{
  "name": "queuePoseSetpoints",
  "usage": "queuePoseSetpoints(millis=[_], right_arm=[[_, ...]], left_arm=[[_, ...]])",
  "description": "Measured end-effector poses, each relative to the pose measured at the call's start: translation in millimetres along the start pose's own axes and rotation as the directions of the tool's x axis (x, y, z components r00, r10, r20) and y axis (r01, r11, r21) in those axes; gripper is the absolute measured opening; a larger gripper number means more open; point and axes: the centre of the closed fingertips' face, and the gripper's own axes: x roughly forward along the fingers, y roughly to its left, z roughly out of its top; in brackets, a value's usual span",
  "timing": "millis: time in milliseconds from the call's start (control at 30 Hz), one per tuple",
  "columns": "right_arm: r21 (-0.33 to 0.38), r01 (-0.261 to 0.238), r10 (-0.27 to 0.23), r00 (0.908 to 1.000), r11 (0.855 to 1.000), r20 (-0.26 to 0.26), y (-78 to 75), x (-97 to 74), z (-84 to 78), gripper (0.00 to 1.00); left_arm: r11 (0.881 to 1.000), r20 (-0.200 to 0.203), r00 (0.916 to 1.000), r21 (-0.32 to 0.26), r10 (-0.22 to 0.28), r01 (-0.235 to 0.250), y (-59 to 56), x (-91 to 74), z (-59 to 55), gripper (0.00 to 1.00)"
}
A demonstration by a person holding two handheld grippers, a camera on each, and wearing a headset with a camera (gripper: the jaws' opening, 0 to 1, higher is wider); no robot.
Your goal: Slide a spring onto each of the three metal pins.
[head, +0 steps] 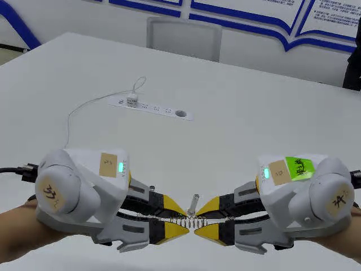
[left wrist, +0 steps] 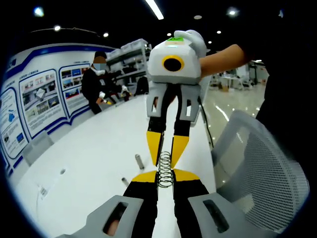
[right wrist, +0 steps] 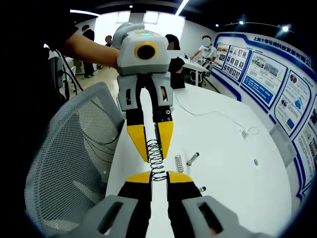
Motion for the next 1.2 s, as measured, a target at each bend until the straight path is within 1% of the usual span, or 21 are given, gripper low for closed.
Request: queuePoseSetpoints(millis=[33, 167, 400, 500, 533, 600, 667, 733, 900, 1000, 1200], right_arm=[[0.008, -0.001, 0.0, 1.0, 1.0, 0.003, -0.5, -0.4, 1.1, 0.11], [0.0, -0.004, 0.004, 0.9999, 1.0, 0.009, -0.4, -2.1, 4.6, 0.1], [0.005, -0.008, 0.008, 0.9993, 1.0, 0.037, -3.5, -7.5, 12.9, 0.1], [0.008, -0.017, 0.017, 0.9986, 1.0, 0.051, -2.3, -8.8, 18.2, 0.1], [0.014, -0.024, 0.023, 0.9975, 1.0, 0.066, -1.2, -9.6, 22.5, 0.1], [0.014, -0.038, 0.037, 0.9965, 0.999, 0.074, 0.8, -10.2, 26.3, 0.1], [0.013, -0.039, 0.038, 0.9966, 0.999, 0.073, 0.7, -9.7, 26.8, 0.1], [0.03, -0.047, 0.044, 0.9946, 0.998, 0.094, 1.2, -9.4, 31.1, 0.1], [0.051, -0.049, 0.042, 0.9909, 0.998, 0.128, 0.8, -8.7, 38.7, 0.1], [0.074, -0.05, 0.037, 0.9859, 0.996, 0.163, 0.3, -7.8, 45.6, 0.1], [0.088, -0.055, 0.037, 0.9813, 0.995, 0.189, -0.6, -7.5, 52.5, 0.1]], left_arm=[[1.0, -0.005, 1.0, 0.006, 0.001, -0.001, -0.1, 0.4, -0.9, 0.1], [1.0, -0.016, 0.9999, 0.017, 0.005, -0.005, 1.4, 1.0, -2.8, 0.1], [1.0, -0.004, 0.9999, 0.022, 0.013, -0.013, 5.1, -0.8, -0.3, 0.1], [1.0, -0.008, 0.9999, 0.029, 0.011, -0.011, 5.2, -0.9, -1.6, 0.1], [0.999, -0.014, 0.9998, 0.038, 0.012, -0.011, 5.1, -0.9, -2.6, 0.1], [0.999, -0.018, 0.9998, 0.043, 0.01, -0.009, 4.0, -1.2, -3.0, 0.1], [0.999, -0.021, 0.9997, 0.049, 0.013, -0.012, 4.2, -1.4, -3.1, 0.1], [0.999, -0.025, 0.9996, 0.05, 0.014, -0.013, 4.6, -1.6, -4.1, 0.1], [0.999, -0.03, 0.9993, 0.051, 0.021, -0.019, 6.0, -1.8, -5.0, 0.1], [0.999, -0.031, 0.9991, 0.047, 0.028, -0.027, 6.9, -1.3, -5.2, 0.1], [0.999, -0.016, 0.9992, 0.032, 0.037, -0.037, 7.2, 0.0, -3.4, 0.1]])
